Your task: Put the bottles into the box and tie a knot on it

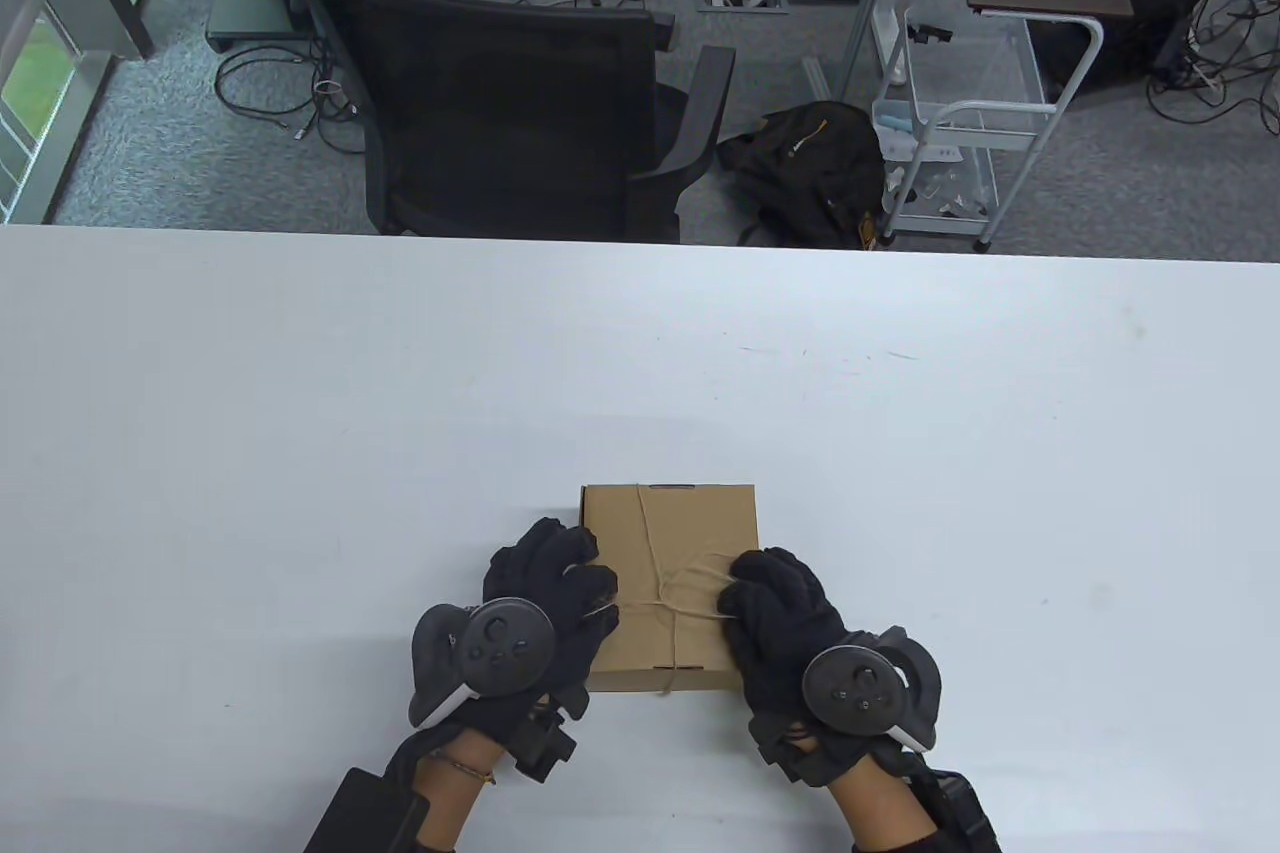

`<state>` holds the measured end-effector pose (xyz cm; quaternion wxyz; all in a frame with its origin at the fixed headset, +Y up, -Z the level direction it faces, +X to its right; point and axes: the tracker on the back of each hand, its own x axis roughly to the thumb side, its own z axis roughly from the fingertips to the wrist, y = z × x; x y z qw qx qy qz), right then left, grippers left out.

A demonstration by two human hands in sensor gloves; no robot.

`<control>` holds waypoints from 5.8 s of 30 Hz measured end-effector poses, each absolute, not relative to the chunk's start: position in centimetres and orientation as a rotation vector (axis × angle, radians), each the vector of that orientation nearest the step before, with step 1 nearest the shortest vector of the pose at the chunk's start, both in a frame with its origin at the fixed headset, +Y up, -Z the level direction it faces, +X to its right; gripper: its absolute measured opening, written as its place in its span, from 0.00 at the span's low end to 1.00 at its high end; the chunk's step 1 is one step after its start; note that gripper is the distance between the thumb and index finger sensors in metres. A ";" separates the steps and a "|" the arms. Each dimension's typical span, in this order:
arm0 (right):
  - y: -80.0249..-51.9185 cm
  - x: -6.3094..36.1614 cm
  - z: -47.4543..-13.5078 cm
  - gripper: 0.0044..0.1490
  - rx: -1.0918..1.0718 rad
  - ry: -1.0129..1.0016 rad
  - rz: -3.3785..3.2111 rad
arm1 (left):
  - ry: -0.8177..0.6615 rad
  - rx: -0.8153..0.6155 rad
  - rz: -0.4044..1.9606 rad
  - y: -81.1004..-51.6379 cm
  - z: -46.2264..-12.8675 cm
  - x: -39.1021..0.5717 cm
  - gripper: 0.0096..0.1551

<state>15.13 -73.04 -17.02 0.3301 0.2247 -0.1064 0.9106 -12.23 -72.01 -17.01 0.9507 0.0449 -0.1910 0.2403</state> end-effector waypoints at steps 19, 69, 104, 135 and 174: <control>-72.9 22.3 -18.0 0.24 0.077 -0.342 2.095 | -0.341 0.161 0.800 -70.3 -17.0 -17.8 0.34; -73.5 22.1 -18.7 0.25 0.087 -0.351 2.023 | -0.183 0.109 0.743 -72.2 -18.0 -16.6 0.34; -73.7 18.6 -18.6 0.24 0.325 -0.247 2.309 | -0.213 -0.123 1.236 -73.5 -19.4 -19.7 0.17; -73.6 19.5 -18.6 0.24 0.284 -0.258 2.363 | -0.262 -0.043 1.767 -73.9 -19.2 -23.4 0.23; -73.5 15.8 -18.6 0.46 0.505 -0.113 2.141 | -0.150 -0.209 1.142 -76.1 -20.9 -16.8 0.67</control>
